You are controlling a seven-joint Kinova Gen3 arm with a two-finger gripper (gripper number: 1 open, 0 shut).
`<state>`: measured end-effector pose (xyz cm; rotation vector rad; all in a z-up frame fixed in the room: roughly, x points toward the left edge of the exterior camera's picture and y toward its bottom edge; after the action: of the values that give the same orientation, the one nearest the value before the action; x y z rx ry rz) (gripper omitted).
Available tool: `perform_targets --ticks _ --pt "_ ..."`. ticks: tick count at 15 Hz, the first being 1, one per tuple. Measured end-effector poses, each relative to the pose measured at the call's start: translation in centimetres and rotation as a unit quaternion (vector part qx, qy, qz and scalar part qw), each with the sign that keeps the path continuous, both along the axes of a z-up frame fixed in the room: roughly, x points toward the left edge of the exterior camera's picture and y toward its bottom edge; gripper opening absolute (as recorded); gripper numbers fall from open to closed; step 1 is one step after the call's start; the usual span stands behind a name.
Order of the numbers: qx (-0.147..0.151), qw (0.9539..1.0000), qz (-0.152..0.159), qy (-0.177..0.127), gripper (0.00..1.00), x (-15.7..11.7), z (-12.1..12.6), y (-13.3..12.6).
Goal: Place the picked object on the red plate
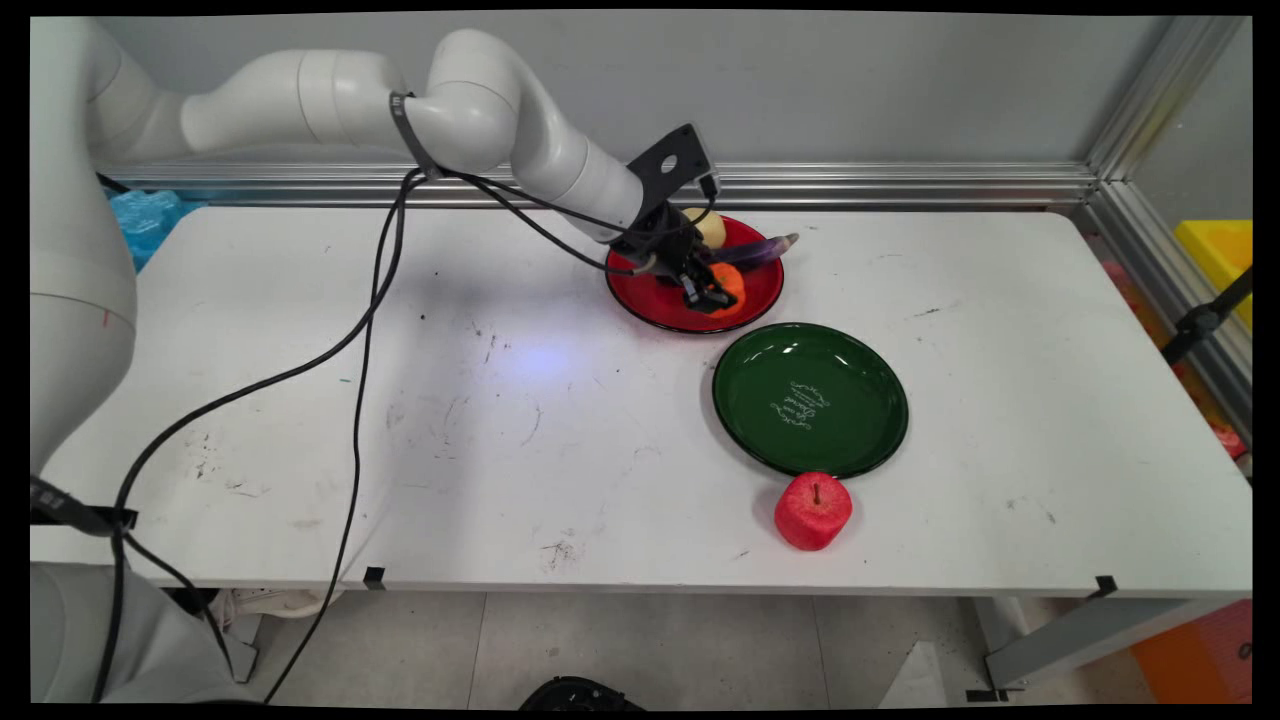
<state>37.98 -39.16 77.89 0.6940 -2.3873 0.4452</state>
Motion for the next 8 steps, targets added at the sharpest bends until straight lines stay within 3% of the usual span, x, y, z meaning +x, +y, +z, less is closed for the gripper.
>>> perform_targets --ticks 8 --pt "-0.006 1.0 0.002 -0.003 0.0 0.7 -1.9 -2.0"
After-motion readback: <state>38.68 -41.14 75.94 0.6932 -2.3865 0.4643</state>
